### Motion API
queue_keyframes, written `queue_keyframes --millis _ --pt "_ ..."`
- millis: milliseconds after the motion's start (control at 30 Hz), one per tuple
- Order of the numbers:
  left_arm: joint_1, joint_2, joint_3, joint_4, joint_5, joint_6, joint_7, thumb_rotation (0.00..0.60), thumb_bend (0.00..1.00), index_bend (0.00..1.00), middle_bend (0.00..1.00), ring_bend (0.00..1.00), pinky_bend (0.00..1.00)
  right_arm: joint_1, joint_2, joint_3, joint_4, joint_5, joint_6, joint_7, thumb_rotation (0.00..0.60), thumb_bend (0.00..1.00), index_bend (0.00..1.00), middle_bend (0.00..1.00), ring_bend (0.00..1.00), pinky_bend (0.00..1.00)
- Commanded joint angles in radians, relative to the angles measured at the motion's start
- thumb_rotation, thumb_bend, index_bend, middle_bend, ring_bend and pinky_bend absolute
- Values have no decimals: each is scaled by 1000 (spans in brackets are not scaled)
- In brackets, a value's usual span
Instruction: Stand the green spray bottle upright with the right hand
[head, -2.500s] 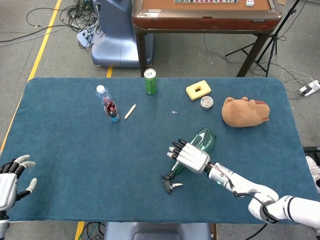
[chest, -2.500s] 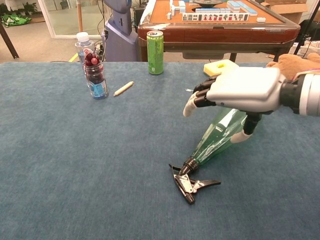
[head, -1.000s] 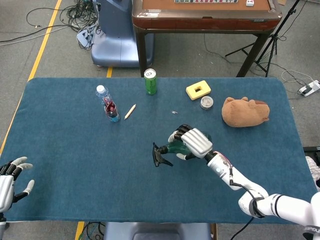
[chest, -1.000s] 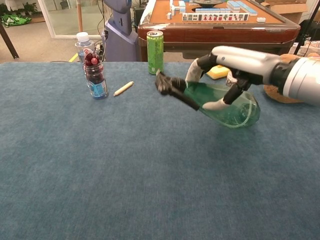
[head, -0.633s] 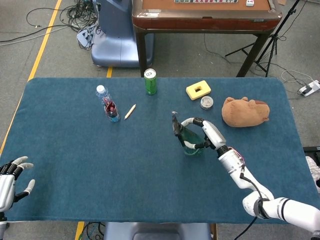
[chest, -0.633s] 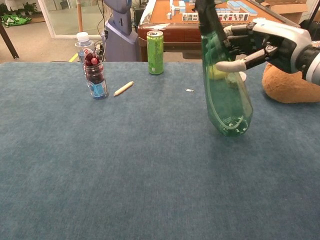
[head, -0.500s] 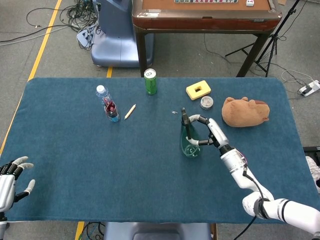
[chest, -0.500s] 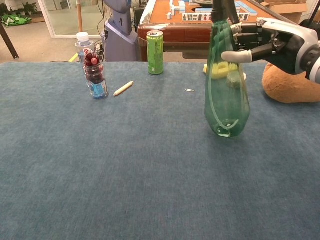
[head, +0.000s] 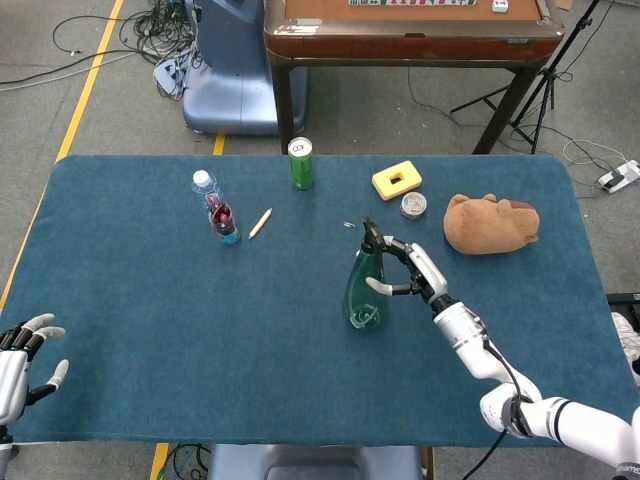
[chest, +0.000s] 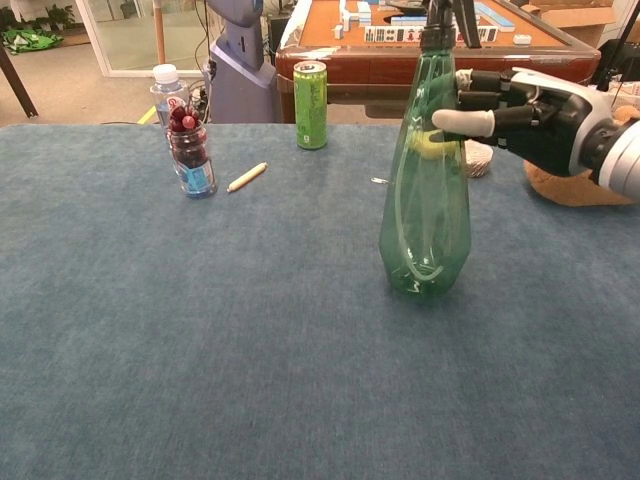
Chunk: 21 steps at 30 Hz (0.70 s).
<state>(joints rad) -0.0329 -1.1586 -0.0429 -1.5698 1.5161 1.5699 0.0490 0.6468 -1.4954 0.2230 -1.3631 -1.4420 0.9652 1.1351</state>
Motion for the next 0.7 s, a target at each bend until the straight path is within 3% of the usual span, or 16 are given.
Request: queue_keyframes --millis 33,300,467,700 --pt "-1 -2 1 3 0 -3 -1 600 333 362 230 212 238 5 -12 -32 38 -68 40 26 600 289 691 408 256 187" --pt "-6 -6 0 6 2 -10 -1 600 333 362 230 212 238 11 -48 -70 116 -146 126 25 600 285 691 392 256 187" --pt "-7 -6 -1 7 -1 -14 1 600 333 362 230 212 238 8 -62 -95 151 -161 156 24 600 148 666 376 239 184" --pt "-11 -9 0 4 1 -19 8 600 333 362 230 212 238 3 -61 -117 168 -171 187 32 600 1 513 310 179 148"
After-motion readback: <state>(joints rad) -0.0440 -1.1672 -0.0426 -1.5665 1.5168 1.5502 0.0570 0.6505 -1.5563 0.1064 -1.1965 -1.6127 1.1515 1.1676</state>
